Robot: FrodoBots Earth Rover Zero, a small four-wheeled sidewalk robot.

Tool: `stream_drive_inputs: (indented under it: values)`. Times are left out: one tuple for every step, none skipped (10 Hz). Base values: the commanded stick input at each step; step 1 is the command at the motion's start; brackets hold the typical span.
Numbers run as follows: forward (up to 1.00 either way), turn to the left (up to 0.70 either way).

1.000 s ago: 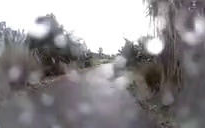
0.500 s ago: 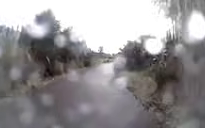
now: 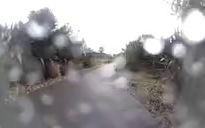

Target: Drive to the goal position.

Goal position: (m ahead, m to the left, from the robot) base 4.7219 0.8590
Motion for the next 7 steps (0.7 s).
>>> stream_drive_inputs:
  values:
    - [1.00,-0.03]
    - [1.00,-0.03]
    - [1.00,-0.03]
    - [1.00,-0.03]
    - [1.00,-0.16]
    - [1.00,-0.27]
    - [1.00,-0.39]
